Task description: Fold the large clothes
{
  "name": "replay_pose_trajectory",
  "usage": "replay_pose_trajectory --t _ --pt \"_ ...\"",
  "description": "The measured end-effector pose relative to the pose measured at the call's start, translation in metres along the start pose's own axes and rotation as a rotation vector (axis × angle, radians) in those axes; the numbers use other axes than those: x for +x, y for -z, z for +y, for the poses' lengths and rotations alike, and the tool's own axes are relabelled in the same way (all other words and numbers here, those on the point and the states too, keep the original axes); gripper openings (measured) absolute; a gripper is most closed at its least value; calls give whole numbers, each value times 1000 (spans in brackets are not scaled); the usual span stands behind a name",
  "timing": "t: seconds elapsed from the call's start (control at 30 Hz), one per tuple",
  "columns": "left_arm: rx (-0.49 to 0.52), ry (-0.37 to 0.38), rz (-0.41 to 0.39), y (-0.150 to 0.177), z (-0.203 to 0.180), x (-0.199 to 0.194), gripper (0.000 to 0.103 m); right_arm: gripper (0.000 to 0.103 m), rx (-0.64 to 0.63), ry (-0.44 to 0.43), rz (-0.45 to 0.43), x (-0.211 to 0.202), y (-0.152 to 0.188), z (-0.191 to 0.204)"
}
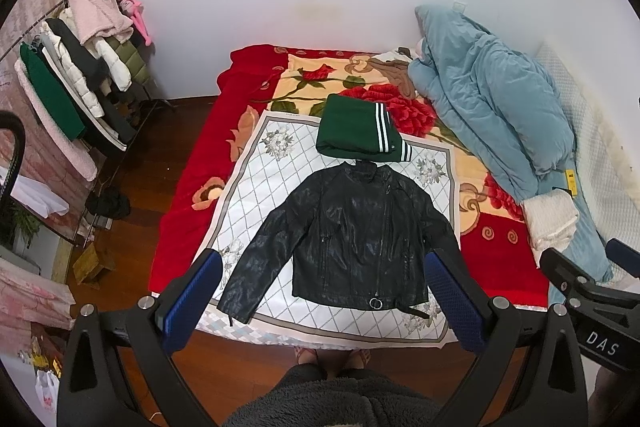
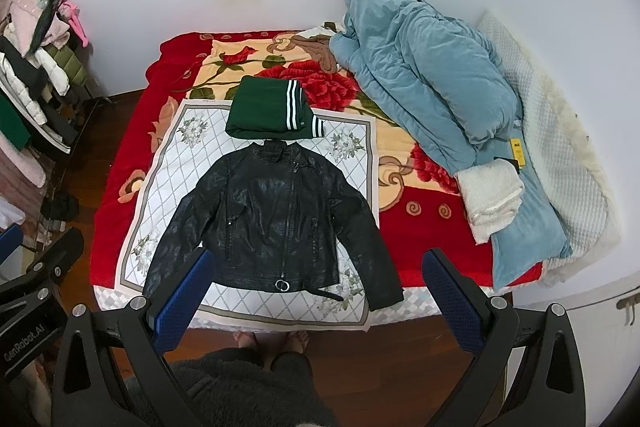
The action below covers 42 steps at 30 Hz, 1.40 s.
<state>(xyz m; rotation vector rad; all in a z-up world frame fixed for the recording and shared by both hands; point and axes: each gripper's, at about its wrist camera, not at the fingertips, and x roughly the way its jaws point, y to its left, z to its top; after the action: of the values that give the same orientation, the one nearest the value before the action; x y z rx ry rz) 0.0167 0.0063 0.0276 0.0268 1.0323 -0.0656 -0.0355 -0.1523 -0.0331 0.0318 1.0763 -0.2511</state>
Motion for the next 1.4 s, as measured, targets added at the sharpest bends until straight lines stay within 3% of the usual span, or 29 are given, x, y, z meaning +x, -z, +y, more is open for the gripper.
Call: replay_pose_trajectory --t 0.13,0.27,0.43,0.5,0.57,0.67,0.8,0.93,1.13,1.23,1.33,1.37,1.4 --pt "3 -1 -6 -7 0 7 103 103 14 -12 16 8 0 8" --pt "25 -66 -60 -17 0 38 103 103 77 -25 22 38 -1 0" --pt "84 -163 -53 -22 2 121 103 103 245 1 136 129 11 -40" --pt "92 -169 -30 -22 3 159 103 92 346 17 205 179 31 -67" --pt "98 -188 4 -19 -1 198 103 74 454 17 268 228 56 -96" --pt "84 -188 49 -6 -14 255 103 74 665 -15 332 305 105 -147" --pt "69 -190 144 17 -49 336 103 77 1000 -118 382 417 202 -212" --pt "108 -207 219 51 -91 414 103 77 1196 -99 462 522 295 -253" --pt "241 -238 341 108 -150 508 103 77 1431 -115 399 648 387 -290" --pt "301 -235 367 125 -175 544 103 77 1467 -194 349 674 398 -291" --pt "344 -228 373 136 -197 570 103 58 1483 -207 266 669 395 -288" --pt "352 -226 375 136 -201 575 103 36 1482 -202 240 665 392 -285" --pt "360 -218 375 138 -206 580 103 31 1484 -208 218 664 392 -284"
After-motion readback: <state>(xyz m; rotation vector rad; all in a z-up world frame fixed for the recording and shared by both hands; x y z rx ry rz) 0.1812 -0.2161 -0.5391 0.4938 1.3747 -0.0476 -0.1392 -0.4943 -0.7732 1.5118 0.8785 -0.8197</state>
